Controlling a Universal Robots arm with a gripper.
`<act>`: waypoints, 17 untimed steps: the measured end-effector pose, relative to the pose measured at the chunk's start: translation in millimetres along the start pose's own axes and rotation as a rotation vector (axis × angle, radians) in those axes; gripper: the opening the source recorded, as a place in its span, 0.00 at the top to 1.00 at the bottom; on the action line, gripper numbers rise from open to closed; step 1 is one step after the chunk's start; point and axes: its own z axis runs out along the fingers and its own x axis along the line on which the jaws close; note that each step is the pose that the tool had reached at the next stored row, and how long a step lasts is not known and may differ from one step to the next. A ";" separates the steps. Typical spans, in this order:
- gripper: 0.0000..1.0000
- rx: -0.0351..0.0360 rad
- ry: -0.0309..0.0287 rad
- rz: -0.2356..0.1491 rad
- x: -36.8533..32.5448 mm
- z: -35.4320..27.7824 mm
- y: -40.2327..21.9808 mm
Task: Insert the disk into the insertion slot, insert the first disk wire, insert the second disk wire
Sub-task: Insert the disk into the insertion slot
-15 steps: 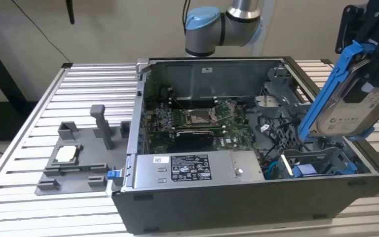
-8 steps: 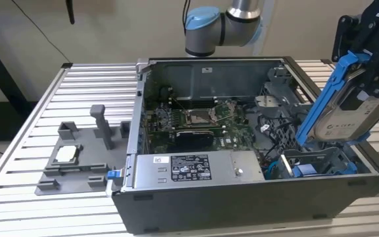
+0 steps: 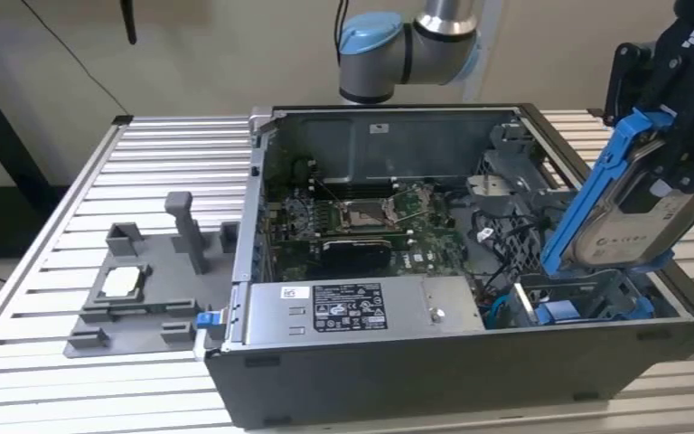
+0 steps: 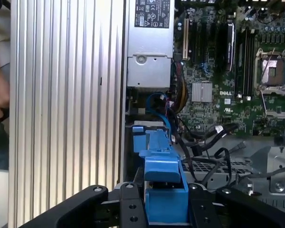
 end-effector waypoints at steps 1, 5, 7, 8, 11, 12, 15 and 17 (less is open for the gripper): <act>0.67 0.0000 0.0004 -0.002 0.3 1.2 0.0; 0.67 0.0001 0.0012 -0.013 1.1 7.1 -0.4; 0.67 0.0002 0.0013 -0.018 1.4 10.3 -0.5; 0.67 0.0002 0.0015 -0.021 1.5 11.9 -0.6; 0.67 0.0003 0.0020 -0.028 1.6 16.3 -0.8; 0.67 0.0004 0.0020 -0.030 1.6 18.1 -0.9; 0.67 0.0004 0.0022 -0.032 1.5 23.4 -1.2; 0.67 0.0004 0.0021 -0.032 1.5 25.8 -1.4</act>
